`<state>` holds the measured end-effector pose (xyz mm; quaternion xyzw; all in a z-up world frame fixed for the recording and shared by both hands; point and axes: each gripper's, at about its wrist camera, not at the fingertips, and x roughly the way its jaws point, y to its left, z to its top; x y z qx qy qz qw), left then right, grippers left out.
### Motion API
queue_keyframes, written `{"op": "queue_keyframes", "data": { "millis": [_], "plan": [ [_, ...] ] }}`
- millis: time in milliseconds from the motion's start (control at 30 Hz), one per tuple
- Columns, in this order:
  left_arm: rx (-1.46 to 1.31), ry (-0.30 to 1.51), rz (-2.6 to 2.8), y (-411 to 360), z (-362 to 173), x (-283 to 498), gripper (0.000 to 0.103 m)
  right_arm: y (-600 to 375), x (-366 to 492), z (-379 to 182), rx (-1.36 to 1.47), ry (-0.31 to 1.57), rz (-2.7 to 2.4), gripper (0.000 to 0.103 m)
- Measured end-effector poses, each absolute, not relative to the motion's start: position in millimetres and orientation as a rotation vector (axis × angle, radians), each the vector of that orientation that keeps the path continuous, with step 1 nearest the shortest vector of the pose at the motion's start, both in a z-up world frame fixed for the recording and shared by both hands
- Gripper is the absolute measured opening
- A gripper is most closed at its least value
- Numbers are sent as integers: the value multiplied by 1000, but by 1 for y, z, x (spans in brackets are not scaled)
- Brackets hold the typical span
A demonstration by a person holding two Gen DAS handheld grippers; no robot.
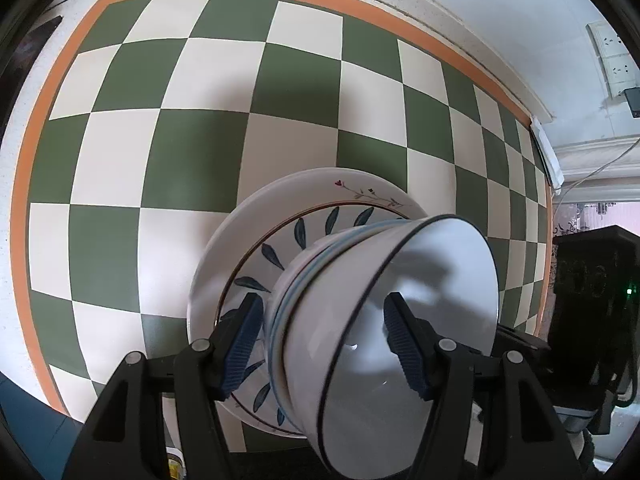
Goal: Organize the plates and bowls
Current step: 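Lower the bowl stack onto the blue-striped plate and open both grippers, then raise both grippers away from the stacked dishes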
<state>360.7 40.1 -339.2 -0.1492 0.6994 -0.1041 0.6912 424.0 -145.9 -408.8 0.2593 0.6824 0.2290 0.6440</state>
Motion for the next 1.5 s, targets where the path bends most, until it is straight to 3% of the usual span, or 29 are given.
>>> {"op": "queue_keyframes", "data": {
  "millis": [467,567,667,800,1200,1500],
  "plan": [
    [-125,1379,-158,46,-276,330,61,-155,400,-335,390,1419,368,52],
    [-107,1342,-154,51,-260,319,62,-155,386,-314,332,1391,312,62],
    [-89,1307,-150,56,-244,308,79,-155,369,-290,300,1343,264,81],
    [-58,1231,-135,60,-219,289,96,-152,348,-260,247,1281,209,89],
    [-49,1071,-78,57,-162,224,100,-145,277,-172,140,1071,157,97],
    [-88,912,-61,47,-90,131,103,-154,190,-96,105,937,187,99]
  ]
}}
